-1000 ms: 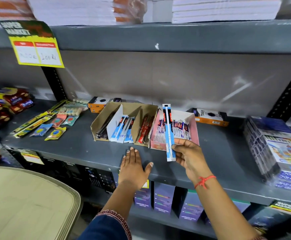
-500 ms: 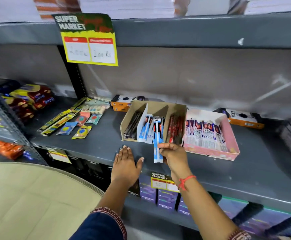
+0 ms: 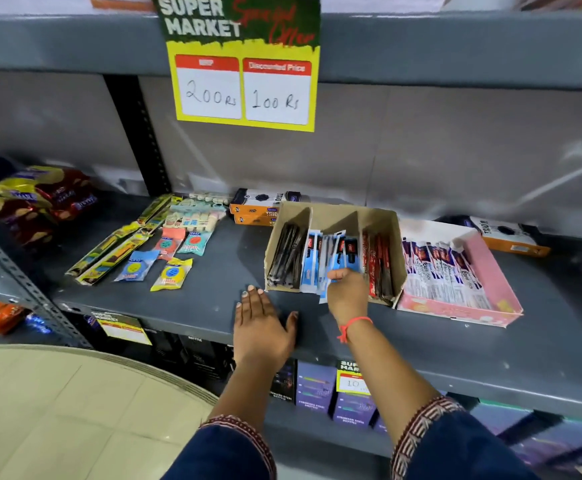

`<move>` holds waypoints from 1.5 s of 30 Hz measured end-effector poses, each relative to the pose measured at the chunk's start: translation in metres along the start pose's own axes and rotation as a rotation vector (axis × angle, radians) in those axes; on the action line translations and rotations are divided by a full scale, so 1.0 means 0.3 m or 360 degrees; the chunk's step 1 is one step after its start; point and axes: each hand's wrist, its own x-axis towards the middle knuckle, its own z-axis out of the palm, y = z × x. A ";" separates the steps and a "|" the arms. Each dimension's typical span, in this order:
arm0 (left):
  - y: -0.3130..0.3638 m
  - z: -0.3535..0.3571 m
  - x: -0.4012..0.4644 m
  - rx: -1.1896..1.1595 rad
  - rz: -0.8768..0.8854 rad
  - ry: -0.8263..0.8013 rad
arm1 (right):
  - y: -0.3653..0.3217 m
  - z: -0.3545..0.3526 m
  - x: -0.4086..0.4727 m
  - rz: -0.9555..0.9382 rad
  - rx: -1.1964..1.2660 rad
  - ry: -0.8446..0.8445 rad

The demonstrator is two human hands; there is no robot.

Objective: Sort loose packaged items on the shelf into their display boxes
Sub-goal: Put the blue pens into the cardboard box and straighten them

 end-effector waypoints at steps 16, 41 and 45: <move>-0.020 0.008 0.024 -0.0109 0.0052 0.0045 | -0.052 0.027 0.088 0.0009 -0.1074 -0.0206; -0.007 -0.009 0.010 -0.0031 0.0063 0.0035 | 0.011 0.049 0.002 -0.0552 -0.1695 -0.0252; -0.009 -0.004 0.012 -0.0019 0.0063 0.0039 | 0.012 0.044 0.007 -0.0552 -0.1737 -0.0258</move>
